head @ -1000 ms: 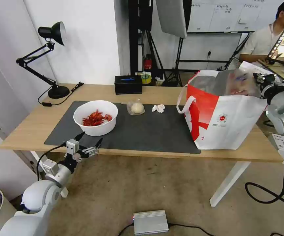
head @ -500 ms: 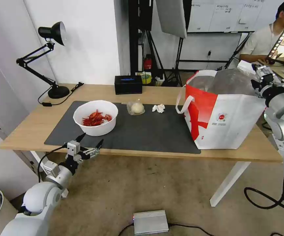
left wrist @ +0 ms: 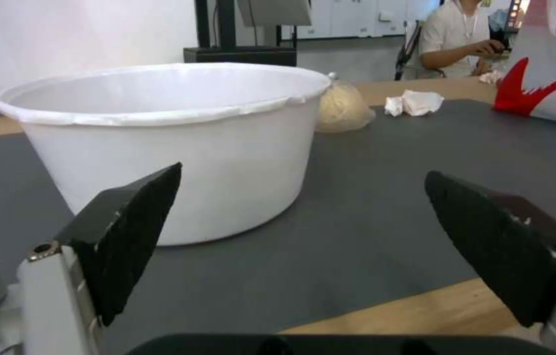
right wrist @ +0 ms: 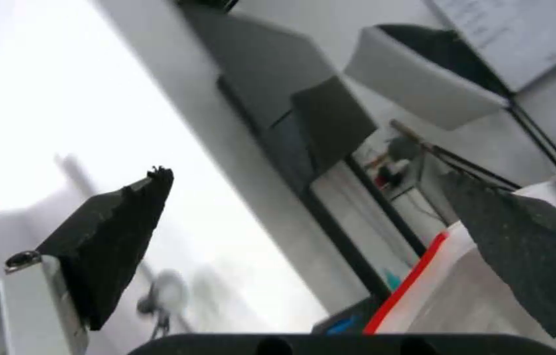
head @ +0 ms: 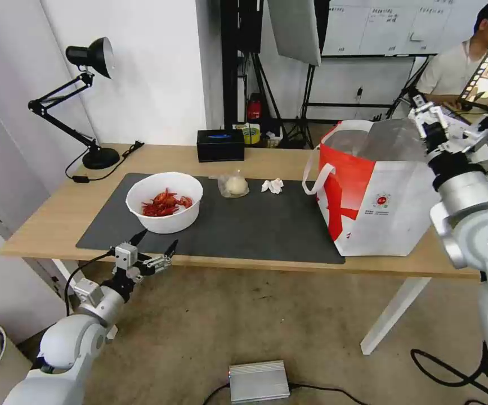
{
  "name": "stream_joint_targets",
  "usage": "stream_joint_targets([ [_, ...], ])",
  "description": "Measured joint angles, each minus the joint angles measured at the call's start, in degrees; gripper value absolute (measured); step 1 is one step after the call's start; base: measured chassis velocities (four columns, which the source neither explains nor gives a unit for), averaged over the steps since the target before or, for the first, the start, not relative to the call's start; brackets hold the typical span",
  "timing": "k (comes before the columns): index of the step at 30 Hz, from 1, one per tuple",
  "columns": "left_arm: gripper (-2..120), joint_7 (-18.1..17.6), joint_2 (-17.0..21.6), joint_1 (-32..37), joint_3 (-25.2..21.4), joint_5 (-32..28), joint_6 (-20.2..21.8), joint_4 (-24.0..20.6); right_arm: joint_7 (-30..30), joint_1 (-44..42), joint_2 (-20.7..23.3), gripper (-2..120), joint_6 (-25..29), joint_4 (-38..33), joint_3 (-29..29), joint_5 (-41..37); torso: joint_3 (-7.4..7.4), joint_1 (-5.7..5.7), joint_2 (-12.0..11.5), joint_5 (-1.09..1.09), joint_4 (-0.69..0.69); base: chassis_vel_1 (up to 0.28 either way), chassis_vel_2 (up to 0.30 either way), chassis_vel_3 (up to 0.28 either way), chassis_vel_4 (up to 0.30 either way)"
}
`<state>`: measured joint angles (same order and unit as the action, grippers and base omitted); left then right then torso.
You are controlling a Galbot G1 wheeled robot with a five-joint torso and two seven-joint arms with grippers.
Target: Pick up the trash from the table and place it into the takeout bag.
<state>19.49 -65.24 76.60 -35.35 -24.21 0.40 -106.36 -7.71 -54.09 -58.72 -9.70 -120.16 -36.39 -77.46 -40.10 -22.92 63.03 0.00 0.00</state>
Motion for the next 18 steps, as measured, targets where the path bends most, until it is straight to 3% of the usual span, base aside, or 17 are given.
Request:
stream_joint_targets([
  [5,100,0.0,-0.18,0.69,-0.91,0.09,-0.08,-0.34,4.4,-2.96,-0.29,100,1.17,-1.92,3.04,6.2,0.0,0.0,0.0,0.0,0.0,0.0,0.0,0.0,0.0],
  [18,100,-0.46,-0.49,0.46,-1.75,0.0,-0.21,-0.31,8.23,-11.55,-2.2,100,4.1,-2.38,8.84,20.65,0.0,0.0,0.0,0.0,0.0,0.0,0.0,0.0,0.0],
])
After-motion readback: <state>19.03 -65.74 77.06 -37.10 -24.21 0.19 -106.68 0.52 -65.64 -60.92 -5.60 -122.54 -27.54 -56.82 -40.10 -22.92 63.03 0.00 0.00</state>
